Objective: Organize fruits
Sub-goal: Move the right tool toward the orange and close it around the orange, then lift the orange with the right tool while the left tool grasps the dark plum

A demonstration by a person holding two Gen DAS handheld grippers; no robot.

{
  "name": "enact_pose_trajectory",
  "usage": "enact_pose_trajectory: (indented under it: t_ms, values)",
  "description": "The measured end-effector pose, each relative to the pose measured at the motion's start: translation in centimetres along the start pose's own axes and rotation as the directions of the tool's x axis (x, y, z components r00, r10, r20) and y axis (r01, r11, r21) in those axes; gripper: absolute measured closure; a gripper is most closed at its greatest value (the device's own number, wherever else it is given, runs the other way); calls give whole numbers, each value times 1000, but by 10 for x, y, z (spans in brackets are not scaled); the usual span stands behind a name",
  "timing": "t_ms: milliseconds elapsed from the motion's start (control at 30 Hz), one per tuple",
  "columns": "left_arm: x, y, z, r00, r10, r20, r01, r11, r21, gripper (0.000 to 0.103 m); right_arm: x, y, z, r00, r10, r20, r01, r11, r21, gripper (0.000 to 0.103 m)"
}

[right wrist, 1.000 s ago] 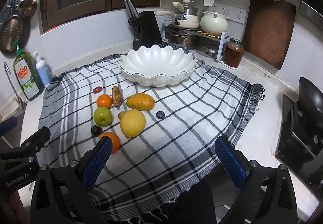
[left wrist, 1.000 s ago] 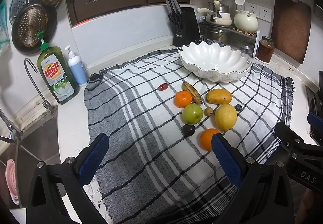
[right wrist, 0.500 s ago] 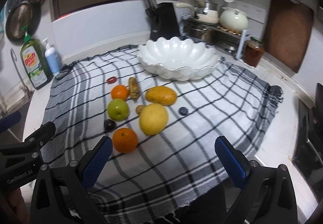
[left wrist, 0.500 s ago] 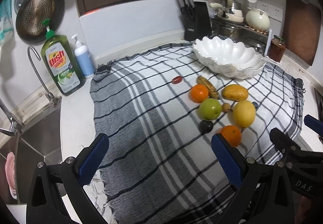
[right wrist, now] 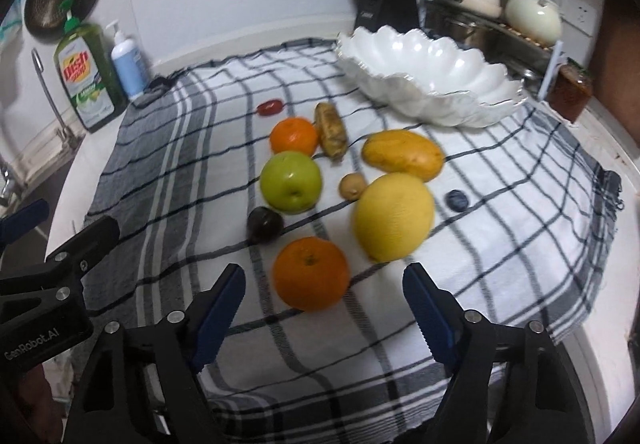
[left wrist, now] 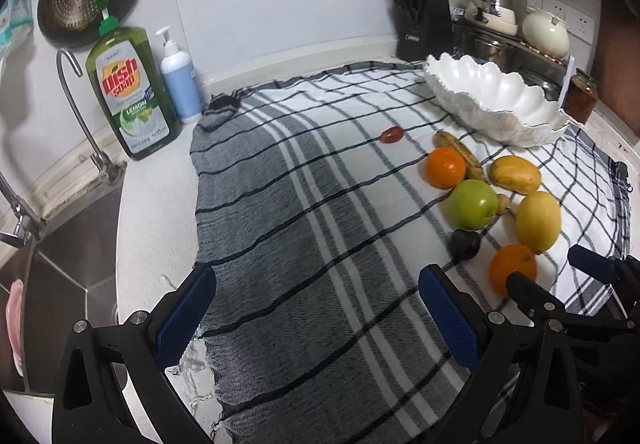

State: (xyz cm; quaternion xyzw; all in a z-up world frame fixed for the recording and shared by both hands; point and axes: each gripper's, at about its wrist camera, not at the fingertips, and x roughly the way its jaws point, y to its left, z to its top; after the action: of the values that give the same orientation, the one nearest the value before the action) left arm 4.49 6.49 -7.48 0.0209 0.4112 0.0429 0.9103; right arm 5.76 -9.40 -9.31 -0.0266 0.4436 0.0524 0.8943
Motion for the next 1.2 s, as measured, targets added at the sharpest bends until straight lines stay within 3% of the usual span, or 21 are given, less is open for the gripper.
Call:
enact_pose_trajectory:
  t_ms: [367,467,500,900,1200]
  values:
    - [20,3,-2,999,-12,-33,11,1000,-11,0,30,2,2,998,-2,-63,2,1000,-2,37]
    - [23,4,-2,999,-12,-42,11,1000,-14,0,34,3,3,997,13,-71,-13,1000,-4,52]
    - [23,4,-2,999,-12,-42,11,1000,-14,0,35,2,3,997,22,-75,-22,1000,-1,53]
    - [15,-14,1,999,-40,-25,41,999,27,0,12,-6,-2,999,33,-19,-33,999,4,55]
    - [12,-55,4,993,-118,-31,120,987,106,0,-8,-47,-11,1000,-21,3,20,996,87,55]
